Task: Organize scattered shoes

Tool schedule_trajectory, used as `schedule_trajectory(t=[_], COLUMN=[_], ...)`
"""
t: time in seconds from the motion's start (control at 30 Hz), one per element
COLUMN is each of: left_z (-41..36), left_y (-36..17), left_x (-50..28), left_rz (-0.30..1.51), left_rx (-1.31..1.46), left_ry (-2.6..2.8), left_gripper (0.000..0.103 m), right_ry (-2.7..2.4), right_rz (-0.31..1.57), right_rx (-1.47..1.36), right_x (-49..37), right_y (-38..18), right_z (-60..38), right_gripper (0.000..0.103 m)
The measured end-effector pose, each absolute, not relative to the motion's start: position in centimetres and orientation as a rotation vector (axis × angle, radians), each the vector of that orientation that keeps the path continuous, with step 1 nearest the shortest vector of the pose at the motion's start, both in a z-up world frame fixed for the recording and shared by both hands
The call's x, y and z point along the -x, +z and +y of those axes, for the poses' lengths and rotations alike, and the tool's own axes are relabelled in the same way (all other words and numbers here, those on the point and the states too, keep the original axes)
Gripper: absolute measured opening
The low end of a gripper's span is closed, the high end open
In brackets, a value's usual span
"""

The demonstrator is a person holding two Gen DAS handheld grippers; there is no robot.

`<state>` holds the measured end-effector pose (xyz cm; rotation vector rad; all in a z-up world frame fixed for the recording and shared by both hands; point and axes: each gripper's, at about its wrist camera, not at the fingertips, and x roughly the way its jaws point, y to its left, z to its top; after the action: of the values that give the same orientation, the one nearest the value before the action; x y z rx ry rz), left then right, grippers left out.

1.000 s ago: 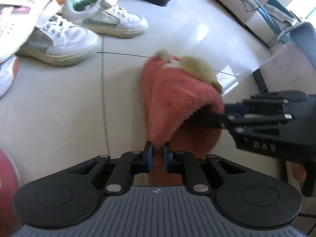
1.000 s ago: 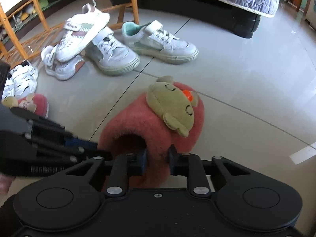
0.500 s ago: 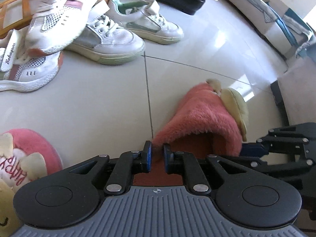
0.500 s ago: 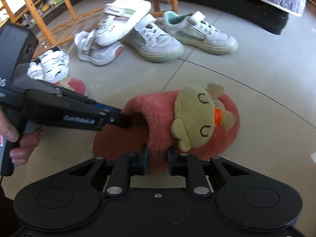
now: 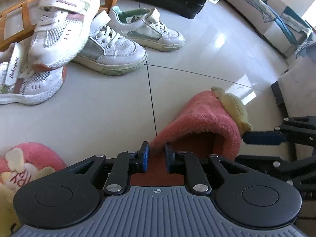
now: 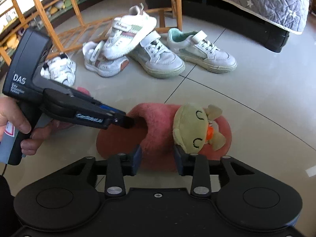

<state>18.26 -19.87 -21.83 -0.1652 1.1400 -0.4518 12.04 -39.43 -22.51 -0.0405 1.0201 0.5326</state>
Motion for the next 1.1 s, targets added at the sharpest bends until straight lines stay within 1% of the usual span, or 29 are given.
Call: schedule_trajectory(t=[0.03, 0.13, 0.33, 0.4, 0.47, 0.6, 0.67, 0.8, 0.87, 1.0, 1.03, 1.1], left_z=[-19.7, -19.2, -19.6, -20.6, -21.8, -23.6, -24.6, -26.0, -26.7, -27.5, -27.8, -28.1], left_y=[-21.5, -20.6, -19.4, -19.1, -19.2, -19.7, -20.1, -20.5, -20.7, -21.3, -21.6, -22.1], left_x=[-18.1, -17.5, -15.5, -14.8, -14.4, -14.3, -14.5, -14.7, -14.9, -15.5, -15.6, -15.7], left_rz=[1.13, 1.118, 1.116, 1.111, 1.101, 1.092, 1.091, 1.075, 1.063, 1.068, 1.068, 1.076], left_rx=[0.163, 0.184, 0.221, 0.206, 0.171, 0.143, 0.144, 0.119, 0.102, 0.107, 0.1, 0.086], left_ry=[-0.453, -0.46, -0.572, -0.644, -0.67, -0.691, -0.712, -0.722, -0.708, -0.698, -0.697, -0.695], left_gripper=[0.016, 0.016, 0.017, 0.019, 0.024, 0.028, 0.034, 0.037, 0.042, 0.04, 0.036, 0.022], right_ry=[0.534, 0.528, 0.485, 0.461, 0.431, 0.403, 0.394, 0.378, 0.379, 0.378, 0.379, 0.378], right_rz=[1.016, 0.99, 0.936, 0.935, 0.941, 0.951, 0.957, 0.96, 0.96, 0.955, 0.955, 0.955], right_rx=[0.026, 0.007, 0.01, 0.009, -0.001, -0.003, 0.004, 0.0, -0.005, -0.002, -0.003, -0.001], right_x=[-12.1, -12.0, -12.3, -12.6, -12.9, -12.9, -13.0, -13.1, -13.3, -13.4, -13.4, -13.3], right_y=[-22.4, -21.8, -20.8, -20.8, -21.2, -21.6, -21.8, -21.9, -21.9, -21.9, -21.9, -22.0], right_z=[-39.7, -40.2, -41.1, -41.4, -41.9, -42.2, -42.2, -42.5, -42.6, -42.5, -42.5, -42.5], right_gripper=[0.05, 0.058, 0.067, 0.067, 0.068, 0.069, 0.07, 0.07, 0.07, 0.074, 0.074, 0.074])
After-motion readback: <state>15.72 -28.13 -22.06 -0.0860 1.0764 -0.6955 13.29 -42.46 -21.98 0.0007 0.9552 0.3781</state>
